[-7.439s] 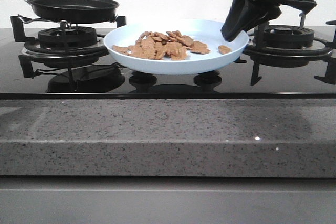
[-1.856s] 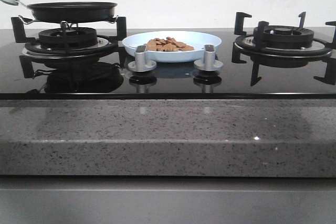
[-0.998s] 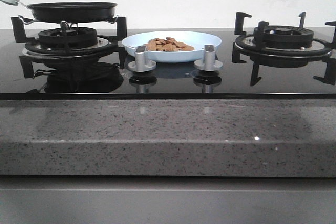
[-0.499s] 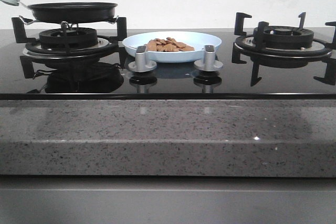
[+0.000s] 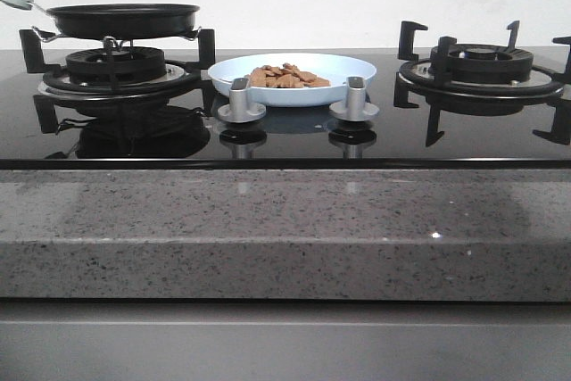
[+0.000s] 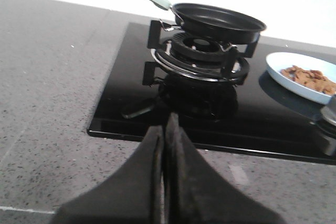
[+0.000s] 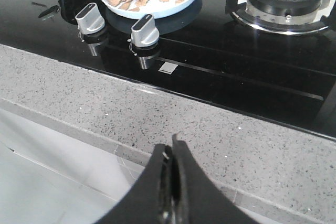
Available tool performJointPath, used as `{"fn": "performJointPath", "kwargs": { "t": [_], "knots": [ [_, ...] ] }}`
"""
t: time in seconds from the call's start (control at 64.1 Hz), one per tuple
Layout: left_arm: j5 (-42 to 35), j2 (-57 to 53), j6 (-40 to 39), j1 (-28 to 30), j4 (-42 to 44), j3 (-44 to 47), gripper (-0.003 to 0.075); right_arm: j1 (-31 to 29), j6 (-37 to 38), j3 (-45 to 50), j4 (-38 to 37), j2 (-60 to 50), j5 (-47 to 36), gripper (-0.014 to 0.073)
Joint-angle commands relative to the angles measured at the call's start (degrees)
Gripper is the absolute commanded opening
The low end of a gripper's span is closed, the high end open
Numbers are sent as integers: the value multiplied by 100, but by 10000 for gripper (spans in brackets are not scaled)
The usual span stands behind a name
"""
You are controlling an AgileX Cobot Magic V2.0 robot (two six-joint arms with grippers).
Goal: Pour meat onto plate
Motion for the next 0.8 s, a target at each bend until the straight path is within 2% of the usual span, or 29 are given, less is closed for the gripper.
{"fn": "performJointPath", "kwargs": {
  "t": [0.0,0.125,0.25,0.78],
  "knots": [
    [-1094,-129,-114,-57,210,198,-20,-16,0,-121,69,59,-364,-120],
    [-1836,-129,-429,-95,862,569,-20,-16,0,-121,69,66,-345,-120],
    [-2551,-129,-477,-123,907,890,-20,-16,0,-121,69,66,-321,-120],
    [-2598,-120,-467,-111,800,876,-20,-16,0,-121,69,66,-321,-120]
  ]
}}
